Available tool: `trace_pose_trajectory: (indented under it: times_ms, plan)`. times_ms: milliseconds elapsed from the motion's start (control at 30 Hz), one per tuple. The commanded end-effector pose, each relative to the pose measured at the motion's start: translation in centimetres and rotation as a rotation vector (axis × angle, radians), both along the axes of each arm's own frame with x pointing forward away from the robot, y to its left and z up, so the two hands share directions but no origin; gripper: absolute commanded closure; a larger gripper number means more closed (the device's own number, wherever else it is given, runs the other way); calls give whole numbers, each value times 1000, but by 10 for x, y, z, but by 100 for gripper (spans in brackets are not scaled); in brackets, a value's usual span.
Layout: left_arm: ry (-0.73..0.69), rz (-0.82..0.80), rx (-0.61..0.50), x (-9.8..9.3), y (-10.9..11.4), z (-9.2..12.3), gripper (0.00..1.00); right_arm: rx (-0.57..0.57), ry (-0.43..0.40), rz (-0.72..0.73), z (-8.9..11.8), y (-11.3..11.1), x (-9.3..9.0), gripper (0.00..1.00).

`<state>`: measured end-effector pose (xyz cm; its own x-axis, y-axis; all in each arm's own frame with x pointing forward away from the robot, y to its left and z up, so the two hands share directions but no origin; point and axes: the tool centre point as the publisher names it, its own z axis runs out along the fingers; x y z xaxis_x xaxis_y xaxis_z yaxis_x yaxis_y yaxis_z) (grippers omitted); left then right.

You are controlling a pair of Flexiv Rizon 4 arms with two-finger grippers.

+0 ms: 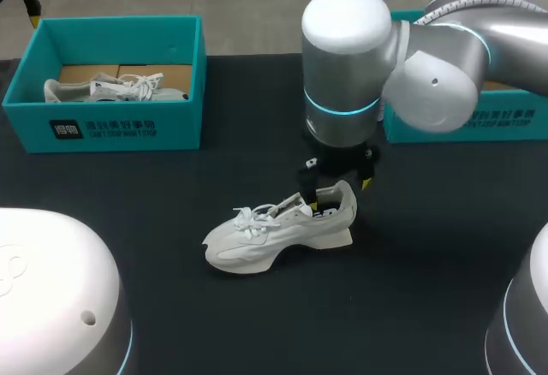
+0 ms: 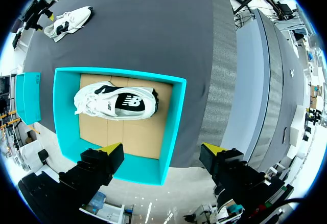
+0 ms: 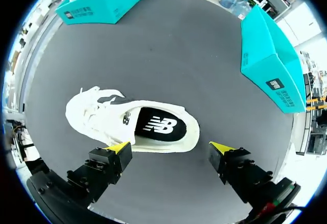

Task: Take the shoe out of the shoebox, open the shoe tongue, remove and reinsert the insole, then place the shoe into the shoebox

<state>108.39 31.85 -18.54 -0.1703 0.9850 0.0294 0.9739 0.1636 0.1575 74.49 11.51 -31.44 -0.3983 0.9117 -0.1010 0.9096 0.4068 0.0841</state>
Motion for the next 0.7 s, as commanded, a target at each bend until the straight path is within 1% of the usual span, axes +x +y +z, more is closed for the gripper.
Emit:
trace_pose_trajectory:
  times_ms: [33,433,467,500,533,567,600,633,667,700]
  plan:
    - [0,-1,2,-1,0,0,0,49,4,35,-1,-10,-2,0]
    - [0,-1,2,-1,0,0,0,49,4,35,-1,-10,-2,0]
    - [0,-1,2,-1,0,0,0,88,-50,118,-1,-9,0,0]
    - [0,-1,2,-1,0,0,0,121,-93,170,1,-8,1,0]
    - [0,-1,2,-1,0,0,0,220,-145,300,2,-6,0,0]
    - [0,-1,2,-1,0,0,0,270,-195,392,3,-4,-1,0]
    - [0,-1,2,-1,0,0,0,352,-247,481,5,-4,-2,0]
    - [0,-1,2,-1,0,0,0,414,-278,573,7,-4,-4,0]
    - [0,-1,2,-1,0,0,0,446,-307,642,8,-5,-6,0]
    - [0,-1,2,-1,0,0,0,475,-310,692,8,-6,-6,0]
